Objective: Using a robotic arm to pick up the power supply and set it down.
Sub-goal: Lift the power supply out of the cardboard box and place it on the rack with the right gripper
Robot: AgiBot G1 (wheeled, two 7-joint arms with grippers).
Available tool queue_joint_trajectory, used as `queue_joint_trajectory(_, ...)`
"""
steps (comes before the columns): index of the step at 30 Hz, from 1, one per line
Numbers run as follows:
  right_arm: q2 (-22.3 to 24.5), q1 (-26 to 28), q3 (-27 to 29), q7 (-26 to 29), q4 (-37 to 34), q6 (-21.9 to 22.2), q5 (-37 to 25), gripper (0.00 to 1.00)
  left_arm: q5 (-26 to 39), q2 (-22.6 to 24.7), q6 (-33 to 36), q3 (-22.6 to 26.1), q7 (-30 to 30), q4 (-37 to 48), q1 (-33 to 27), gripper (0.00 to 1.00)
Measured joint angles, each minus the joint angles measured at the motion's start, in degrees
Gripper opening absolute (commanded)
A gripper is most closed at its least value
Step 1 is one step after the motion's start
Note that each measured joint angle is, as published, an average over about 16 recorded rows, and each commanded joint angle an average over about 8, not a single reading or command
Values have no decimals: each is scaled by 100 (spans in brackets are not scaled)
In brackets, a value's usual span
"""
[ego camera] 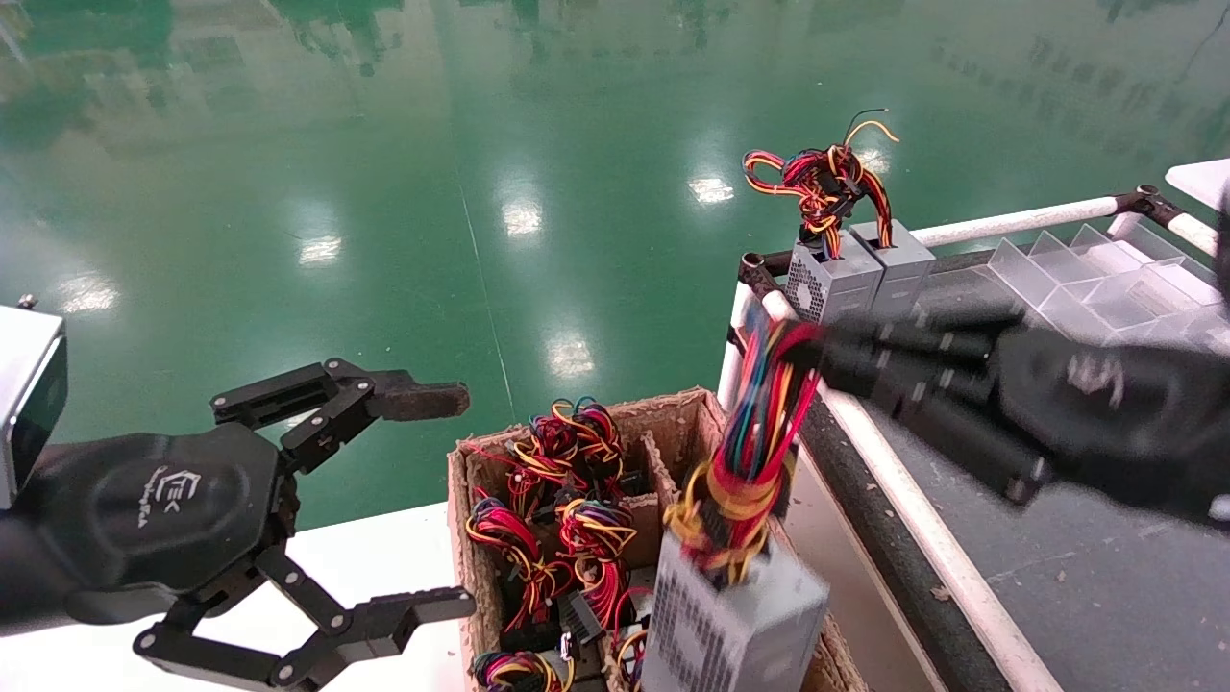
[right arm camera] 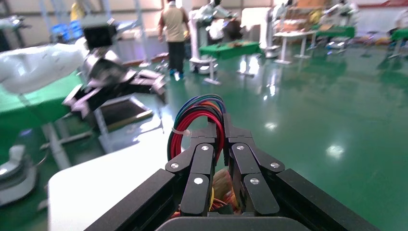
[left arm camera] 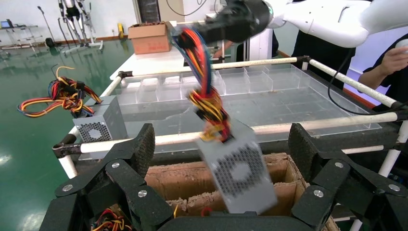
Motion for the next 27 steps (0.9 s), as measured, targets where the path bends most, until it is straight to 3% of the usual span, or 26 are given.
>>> queue_joint_trajectory(10,-231,828,-28,-142,-1119,295,-296,0,0,0,0,1,0,0,0,100)
queue_joint_trajectory(27,-610,2059,-138,-1472,-3404,1328,-1246,0,-1,-1,-1,2,1,0,0,100)
